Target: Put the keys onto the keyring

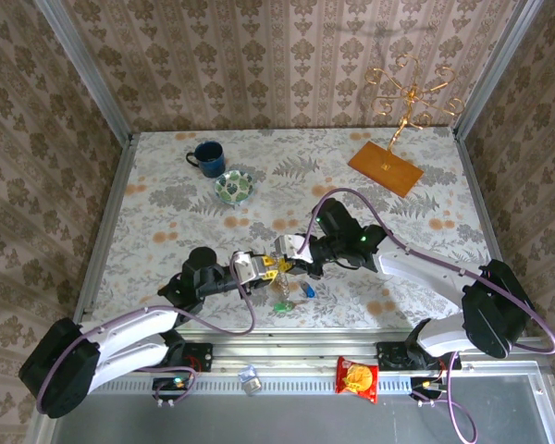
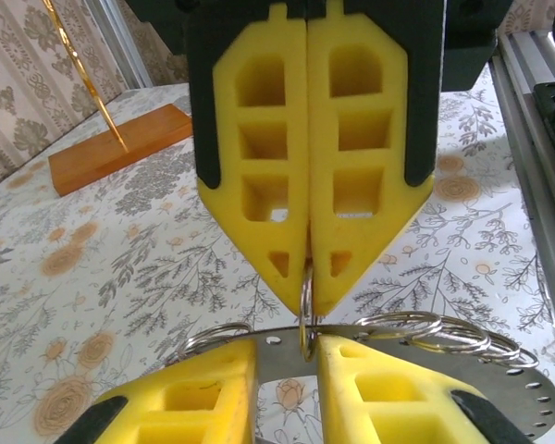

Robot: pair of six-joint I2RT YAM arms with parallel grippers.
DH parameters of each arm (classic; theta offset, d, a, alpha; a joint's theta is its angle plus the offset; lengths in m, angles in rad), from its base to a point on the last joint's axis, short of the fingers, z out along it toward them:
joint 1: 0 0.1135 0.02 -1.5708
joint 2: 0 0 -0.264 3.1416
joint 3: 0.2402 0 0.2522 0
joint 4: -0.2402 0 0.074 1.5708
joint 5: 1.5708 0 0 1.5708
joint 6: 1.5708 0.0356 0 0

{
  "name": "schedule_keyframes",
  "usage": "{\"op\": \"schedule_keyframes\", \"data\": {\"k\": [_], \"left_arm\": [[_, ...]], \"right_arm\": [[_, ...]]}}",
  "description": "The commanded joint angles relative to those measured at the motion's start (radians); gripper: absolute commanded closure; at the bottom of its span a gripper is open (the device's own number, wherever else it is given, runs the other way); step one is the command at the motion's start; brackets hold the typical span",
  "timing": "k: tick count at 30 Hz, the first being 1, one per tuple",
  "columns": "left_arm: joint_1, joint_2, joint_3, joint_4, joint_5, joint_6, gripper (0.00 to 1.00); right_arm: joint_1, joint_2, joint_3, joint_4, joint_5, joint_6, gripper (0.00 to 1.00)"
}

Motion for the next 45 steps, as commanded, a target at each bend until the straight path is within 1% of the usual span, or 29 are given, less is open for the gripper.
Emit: {"op": "schedule_keyframes", "data": {"k": [1,4,8,10,12,13,14,15,17,19,20,22,26,30,37,39,40,43,44,45], "left_arm": [[-0.007,0.010,0.040,0.001,0.034,-0.014,0.79],[-0.008,0.014,0.049,0.003,0.042,-0.015,0.85],[-0.007,0.007,0.046,0.020,0.041,-0.021,0.98],[-0.007,0.004,0.042,0.024,0.041,-0.028,1.00],[-0.007,0.003,0.036,0.033,0.047,-0.039,1.00],[-0.007,0.005,0.032,0.041,0.051,-0.045,1.00],[-0.007,0.006,0.026,0.054,0.054,-0.051,1.00],[-0.007,0.008,0.020,0.068,0.055,-0.057,1.00],[-0.007,0.012,0.004,0.102,0.060,-0.068,1.00],[-0.006,0.022,-0.008,0.140,0.066,-0.078,1.00],[-0.007,0.028,-0.014,0.160,0.070,-0.084,1.00],[-0.006,0.039,-0.021,0.189,0.077,-0.093,1.00],[-0.007,0.060,-0.031,0.240,0.083,-0.109,1.00],[-0.008,0.073,-0.033,0.258,0.083,-0.112,1.00],[-0.009,0.075,-0.033,0.272,0.087,-0.116,1.00],[-0.008,0.078,-0.032,0.272,0.090,-0.118,1.00],[-0.007,0.080,-0.030,0.276,0.092,-0.119,1.00],[-0.009,0.083,-0.029,0.280,0.089,-0.120,1.00],[-0.008,0.083,-0.028,0.277,0.080,-0.118,1.00],[-0.007,0.081,-0.029,0.273,0.065,-0.118,0.96]], "right_arm": [[0.021,0.026,0.050,-0.032,0.012,-0.030,1.00],[0.034,0.037,0.070,-0.063,0.032,-0.044,1.00],[0.035,0.034,0.073,-0.091,0.052,-0.054,1.00],[0.033,0.030,0.069,-0.102,0.061,-0.055,1.00],[0.030,0.022,0.063,-0.101,0.056,-0.048,0.89],[0.019,0.014,0.055,-0.089,0.039,-0.030,0.80],[-0.001,0.007,0.040,-0.059,0.002,0.002,0.74],[-0.021,-0.023,0.020,-0.017,-0.039,0.040,0.71],[-0.084,-0.065,-0.054,0.136,-0.129,0.150,0.65],[-0.112,-0.075,-0.103,0.235,-0.186,0.205,0.64],[-0.112,-0.071,-0.105,0.234,-0.200,0.203,0.64],[-0.111,-0.056,-0.104,0.228,-0.219,0.206,0.64],[-0.106,-0.042,-0.121,0.271,-0.237,0.226,0.65],[-0.102,-0.031,-0.123,0.263,-0.257,0.219,0.67],[-0.090,-0.006,-0.124,0.246,-0.226,0.190,0.70],[-0.086,-0.007,-0.119,0.248,-0.219,0.188,0.73],[-0.082,-0.006,-0.115,0.255,-0.219,0.189,0.77],[-0.077,0.026,-0.103,0.263,-0.225,0.191,0.97],[-0.078,0.026,-0.099,0.261,-0.226,0.191,1.00],[-0.077,0.024,-0.095,0.252,-0.225,0.189,1.00]]}}
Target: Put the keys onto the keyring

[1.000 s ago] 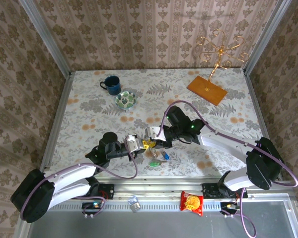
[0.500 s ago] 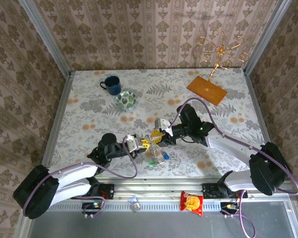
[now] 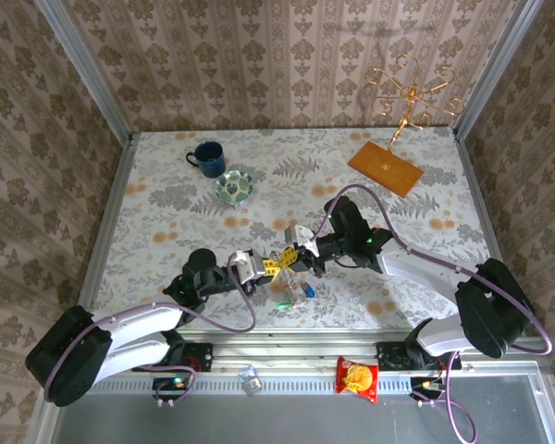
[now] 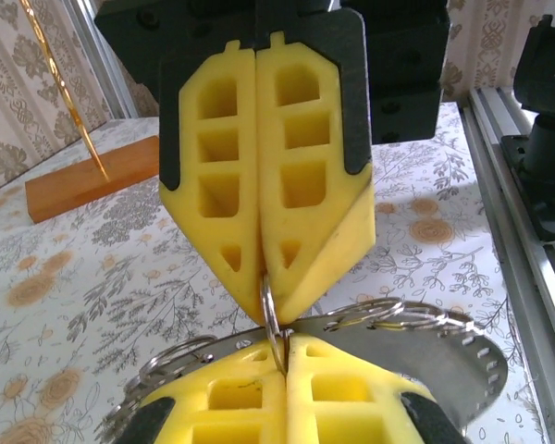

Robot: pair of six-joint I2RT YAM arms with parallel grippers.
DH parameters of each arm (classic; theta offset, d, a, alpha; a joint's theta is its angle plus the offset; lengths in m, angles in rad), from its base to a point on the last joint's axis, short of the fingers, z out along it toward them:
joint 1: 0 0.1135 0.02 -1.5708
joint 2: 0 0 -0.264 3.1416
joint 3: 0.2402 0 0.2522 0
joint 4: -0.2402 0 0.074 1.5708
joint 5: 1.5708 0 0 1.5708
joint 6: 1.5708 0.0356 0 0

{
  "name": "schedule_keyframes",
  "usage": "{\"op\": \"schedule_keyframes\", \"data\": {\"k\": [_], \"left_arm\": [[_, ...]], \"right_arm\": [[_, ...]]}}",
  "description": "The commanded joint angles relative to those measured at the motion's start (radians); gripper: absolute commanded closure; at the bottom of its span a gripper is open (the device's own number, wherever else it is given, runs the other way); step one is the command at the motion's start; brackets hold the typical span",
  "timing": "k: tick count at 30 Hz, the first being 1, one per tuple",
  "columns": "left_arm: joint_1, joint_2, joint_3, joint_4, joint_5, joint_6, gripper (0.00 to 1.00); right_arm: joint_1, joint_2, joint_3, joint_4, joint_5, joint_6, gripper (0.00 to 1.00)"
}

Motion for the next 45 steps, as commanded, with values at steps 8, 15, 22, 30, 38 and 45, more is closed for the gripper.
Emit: {"op": "schedule_keyframes", "data": {"k": [8,15,22,30,38,45], "left_arm": [[-0.005,-0.164,0.061,-0.272,-0.079,0.080,0.66],[-0.005,-0.200,0.124,-0.465,-0.088,0.152,0.69],[-0.005,-0.152,0.158,-0.461,-0.071,0.177,0.73],[-0.004,-0.132,0.167,-0.434,-0.049,0.167,0.80],[-0.002,-0.110,0.165,-0.426,-0.029,0.166,1.00],[0.004,-0.104,0.085,-0.219,-0.025,0.079,1.00]], "right_arm": [[0.039,0.000,0.152,-0.368,0.216,-0.190,1.00],[0.085,0.027,0.271,-0.538,0.314,-0.268,1.00],[0.129,0.062,0.351,-0.620,0.353,-0.297,1.00],[0.164,0.093,0.392,-0.643,0.383,-0.310,1.00],[0.139,0.050,0.352,-0.540,0.277,-0.219,0.94],[-0.007,-0.094,0.069,-0.133,0.061,0.000,0.62]]}}
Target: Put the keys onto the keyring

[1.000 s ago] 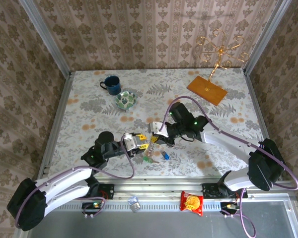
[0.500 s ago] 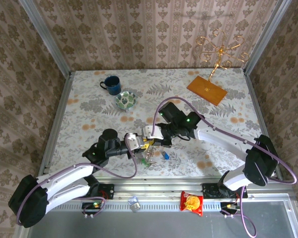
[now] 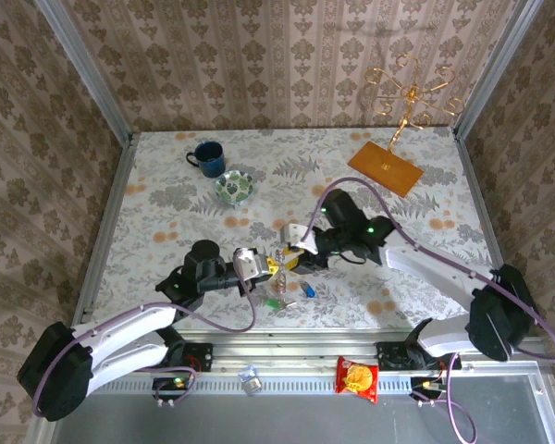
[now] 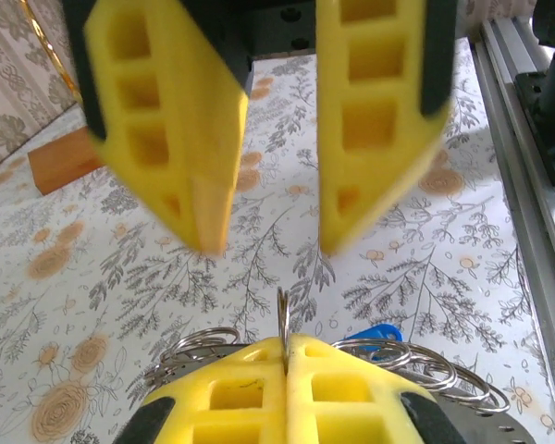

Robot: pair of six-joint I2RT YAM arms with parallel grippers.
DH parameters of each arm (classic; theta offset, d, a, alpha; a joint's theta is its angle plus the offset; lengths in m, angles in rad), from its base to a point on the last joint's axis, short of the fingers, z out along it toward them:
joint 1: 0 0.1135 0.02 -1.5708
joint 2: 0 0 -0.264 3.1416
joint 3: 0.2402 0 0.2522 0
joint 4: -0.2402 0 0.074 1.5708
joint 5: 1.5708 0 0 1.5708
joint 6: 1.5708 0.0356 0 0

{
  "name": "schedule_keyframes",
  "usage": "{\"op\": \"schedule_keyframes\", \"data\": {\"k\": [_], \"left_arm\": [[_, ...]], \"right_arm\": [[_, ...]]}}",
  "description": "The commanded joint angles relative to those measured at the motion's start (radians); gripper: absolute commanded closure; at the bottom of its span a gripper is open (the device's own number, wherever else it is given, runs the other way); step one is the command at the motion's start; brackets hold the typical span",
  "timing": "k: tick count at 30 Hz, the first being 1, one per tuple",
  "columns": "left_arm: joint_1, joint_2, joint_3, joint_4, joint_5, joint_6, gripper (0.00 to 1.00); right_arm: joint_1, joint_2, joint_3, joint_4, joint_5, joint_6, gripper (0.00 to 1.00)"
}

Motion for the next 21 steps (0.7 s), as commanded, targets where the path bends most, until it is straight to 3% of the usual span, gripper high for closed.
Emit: {"op": "schedule_keyframes", "data": {"k": [1,7,15,21], "left_arm": [[0.004,0.013,-0.038,0.179,0.021,-0.067,1.00],[0.008,0.036,-0.081,0.310,0.033,-0.117,1.00],[0.007,0.064,-0.086,0.358,0.048,-0.133,1.00],[0.008,0.076,-0.087,0.379,0.048,-0.138,1.00]], "right_arm": [[-0.022,-0.036,-0.099,0.239,-0.130,0.126,0.62],[-0.021,-0.010,-0.160,0.336,-0.127,0.151,0.63],[-0.009,0.041,-0.147,0.354,-0.147,0.145,0.73],[-0.005,0.047,-0.134,0.367,-0.160,0.135,1.00]]}}
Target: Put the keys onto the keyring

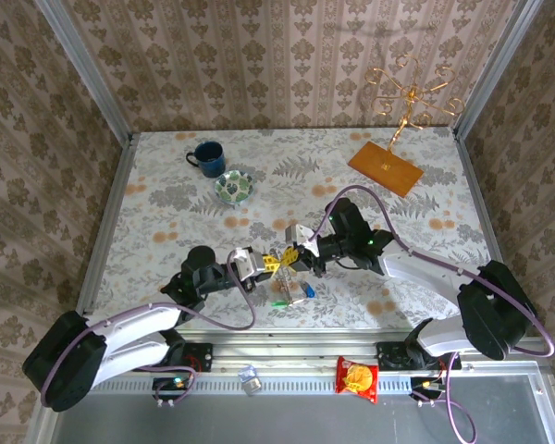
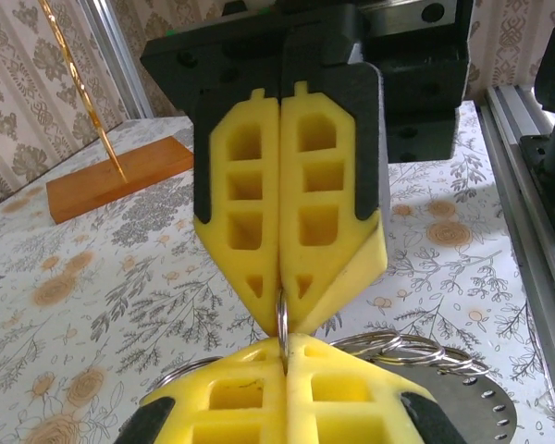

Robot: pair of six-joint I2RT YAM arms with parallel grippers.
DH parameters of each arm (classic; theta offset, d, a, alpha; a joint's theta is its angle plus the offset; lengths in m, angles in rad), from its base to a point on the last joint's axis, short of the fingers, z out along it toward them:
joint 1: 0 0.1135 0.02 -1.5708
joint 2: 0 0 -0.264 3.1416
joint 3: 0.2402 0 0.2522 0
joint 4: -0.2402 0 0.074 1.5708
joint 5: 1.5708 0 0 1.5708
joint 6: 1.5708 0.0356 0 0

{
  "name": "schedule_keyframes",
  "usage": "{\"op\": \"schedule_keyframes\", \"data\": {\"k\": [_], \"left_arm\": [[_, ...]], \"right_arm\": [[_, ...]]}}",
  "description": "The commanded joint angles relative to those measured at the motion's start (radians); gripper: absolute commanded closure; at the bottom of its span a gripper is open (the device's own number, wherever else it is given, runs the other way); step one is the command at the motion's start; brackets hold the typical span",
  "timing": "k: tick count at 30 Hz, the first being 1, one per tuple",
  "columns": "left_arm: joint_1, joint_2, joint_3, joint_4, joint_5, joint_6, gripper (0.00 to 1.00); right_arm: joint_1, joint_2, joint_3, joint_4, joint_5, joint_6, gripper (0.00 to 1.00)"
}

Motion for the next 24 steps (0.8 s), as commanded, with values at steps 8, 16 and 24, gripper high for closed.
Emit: {"op": "schedule_keyframes", "data": {"k": [8,16,24], "left_arm": [[0.003,-0.107,0.053,-0.211,-0.053,0.080,0.70],[0.003,-0.134,0.114,-0.376,-0.055,0.137,0.73],[0.003,-0.089,0.144,-0.385,-0.033,0.148,0.77]], "right_arm": [[0.032,0.002,0.182,-0.377,0.138,-0.210,1.00],[0.100,0.067,0.333,-0.624,0.326,-0.321,1.00],[0.154,0.104,0.429,-0.696,0.371,-0.356,1.00]]}}
